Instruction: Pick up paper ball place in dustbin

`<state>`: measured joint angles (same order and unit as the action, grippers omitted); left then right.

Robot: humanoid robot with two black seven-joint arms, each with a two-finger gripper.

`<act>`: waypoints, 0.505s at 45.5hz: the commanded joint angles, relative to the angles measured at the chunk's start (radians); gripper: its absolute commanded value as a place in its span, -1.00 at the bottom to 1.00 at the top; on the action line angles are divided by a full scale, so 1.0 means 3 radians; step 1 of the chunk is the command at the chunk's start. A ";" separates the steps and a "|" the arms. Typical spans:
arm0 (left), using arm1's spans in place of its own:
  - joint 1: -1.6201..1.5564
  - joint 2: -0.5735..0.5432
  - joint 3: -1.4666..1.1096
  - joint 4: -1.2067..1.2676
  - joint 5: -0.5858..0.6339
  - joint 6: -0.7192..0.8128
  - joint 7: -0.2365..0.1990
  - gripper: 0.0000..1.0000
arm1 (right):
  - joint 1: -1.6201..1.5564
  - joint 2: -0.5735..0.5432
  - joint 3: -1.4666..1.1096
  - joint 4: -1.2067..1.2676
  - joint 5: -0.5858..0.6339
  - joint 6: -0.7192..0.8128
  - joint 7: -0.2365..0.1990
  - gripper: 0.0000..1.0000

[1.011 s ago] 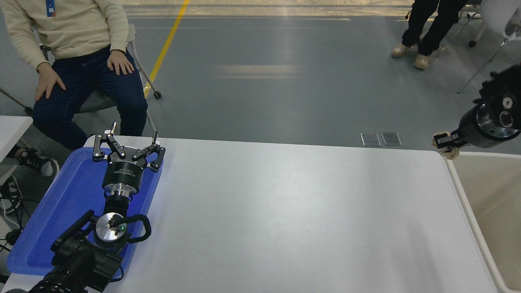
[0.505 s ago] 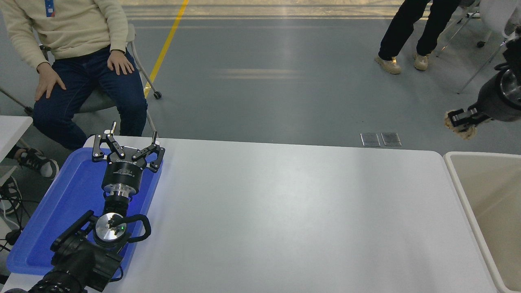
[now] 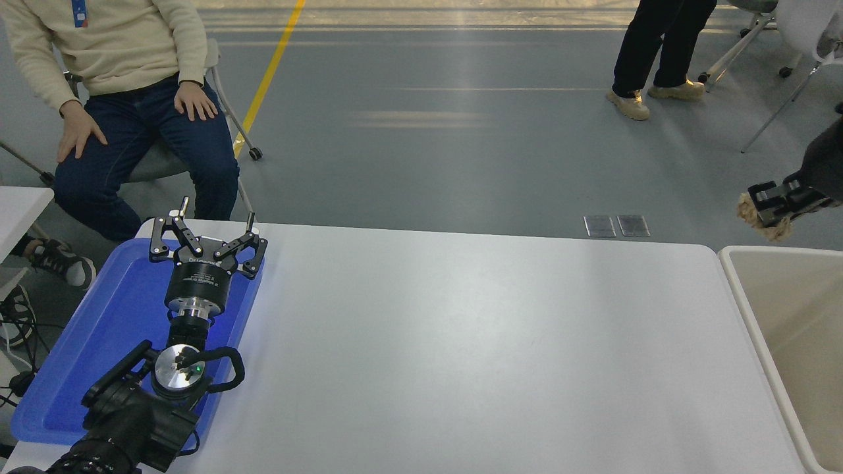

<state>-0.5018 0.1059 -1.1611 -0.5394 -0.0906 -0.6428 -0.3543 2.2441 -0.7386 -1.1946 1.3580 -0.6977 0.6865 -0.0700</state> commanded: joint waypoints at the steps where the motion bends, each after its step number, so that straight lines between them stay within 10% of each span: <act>1: 0.0001 0.0000 0.0005 -0.0002 0.0000 0.0000 0.0000 1.00 | -0.0291 -0.0462 0.0065 -0.0451 -0.0026 0.0110 0.0034 -1.00; 23: 0.0001 0.0000 0.0005 0.0003 -0.0005 0.0000 -0.0010 1.00 | -0.2090 -0.0672 0.1011 -0.2158 -0.0180 0.0105 0.0704 -1.00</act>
<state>-0.5015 0.1059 -1.1600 -0.5385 -0.0916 -0.6427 -0.3563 1.8885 -0.9172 -1.0375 0.9709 -0.7351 0.7205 0.0560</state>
